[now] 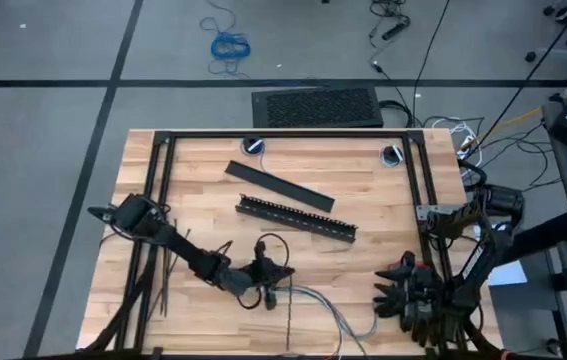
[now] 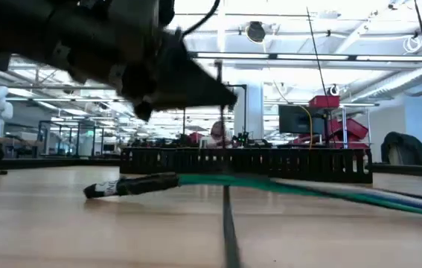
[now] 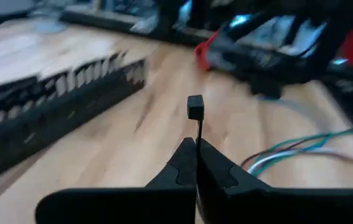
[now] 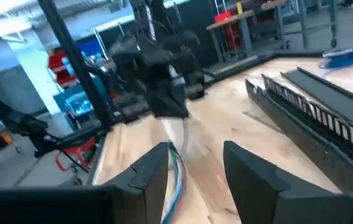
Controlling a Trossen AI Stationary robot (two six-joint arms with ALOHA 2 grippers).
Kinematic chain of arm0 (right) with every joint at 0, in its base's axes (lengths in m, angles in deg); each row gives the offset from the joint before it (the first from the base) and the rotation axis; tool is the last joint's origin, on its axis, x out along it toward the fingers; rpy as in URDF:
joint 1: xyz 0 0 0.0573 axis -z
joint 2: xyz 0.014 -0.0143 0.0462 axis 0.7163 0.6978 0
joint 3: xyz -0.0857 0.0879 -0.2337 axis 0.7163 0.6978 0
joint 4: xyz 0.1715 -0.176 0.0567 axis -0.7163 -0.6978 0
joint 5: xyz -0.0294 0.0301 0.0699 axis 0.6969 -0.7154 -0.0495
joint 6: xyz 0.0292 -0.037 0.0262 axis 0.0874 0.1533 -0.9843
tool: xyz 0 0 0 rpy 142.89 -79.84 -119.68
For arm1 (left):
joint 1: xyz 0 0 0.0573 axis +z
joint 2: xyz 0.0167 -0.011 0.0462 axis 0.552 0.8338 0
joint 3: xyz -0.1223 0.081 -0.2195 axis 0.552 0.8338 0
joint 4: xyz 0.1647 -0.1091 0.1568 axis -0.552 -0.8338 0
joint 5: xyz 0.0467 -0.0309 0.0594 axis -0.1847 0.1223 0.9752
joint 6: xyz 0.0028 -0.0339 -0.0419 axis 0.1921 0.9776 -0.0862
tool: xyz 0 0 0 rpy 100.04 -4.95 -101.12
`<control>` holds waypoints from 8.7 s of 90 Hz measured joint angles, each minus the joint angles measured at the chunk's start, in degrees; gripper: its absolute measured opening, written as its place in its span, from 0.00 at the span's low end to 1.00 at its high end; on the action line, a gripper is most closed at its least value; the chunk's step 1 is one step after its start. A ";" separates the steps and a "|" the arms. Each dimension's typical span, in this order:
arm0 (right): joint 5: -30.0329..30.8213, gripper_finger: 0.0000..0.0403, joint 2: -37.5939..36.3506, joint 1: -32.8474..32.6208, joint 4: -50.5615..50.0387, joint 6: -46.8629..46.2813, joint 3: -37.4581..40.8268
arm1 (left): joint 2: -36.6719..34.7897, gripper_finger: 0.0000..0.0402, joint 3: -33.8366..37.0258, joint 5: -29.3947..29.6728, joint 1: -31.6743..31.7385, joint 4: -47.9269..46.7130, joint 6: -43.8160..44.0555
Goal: Ziptie cables
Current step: Wrap the cable wires with the black zip tie
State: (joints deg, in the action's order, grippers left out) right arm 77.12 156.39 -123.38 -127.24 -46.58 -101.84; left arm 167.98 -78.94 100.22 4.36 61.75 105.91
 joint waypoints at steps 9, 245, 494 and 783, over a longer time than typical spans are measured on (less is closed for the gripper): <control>-5.15 0.36 -0.14 1.25 6.70 10.00 0.23 | 0.00 0.00 0.00 -1.79 0.90 0.61 0.13; -69.32 0.32 7.19 41.87 59.51 97.35 -6.42 | 1.11 0.00 1.99 12.49 -3.28 -4.67 5.48; -49.16 0.32 28.85 22.50 55.05 99.97 -27.36 | 11.93 0.00 -7.98 8.82 -2.63 -6.93 22.09; -43.75 0.32 37.99 21.29 33.49 105.08 -47.12 | 11.89 0.00 -7.98 3.06 -1.98 -4.09 24.00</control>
State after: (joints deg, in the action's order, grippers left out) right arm 33.37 194.38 -102.09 -93.75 58.50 -148.96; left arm 179.87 -86.92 103.28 2.37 57.66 129.91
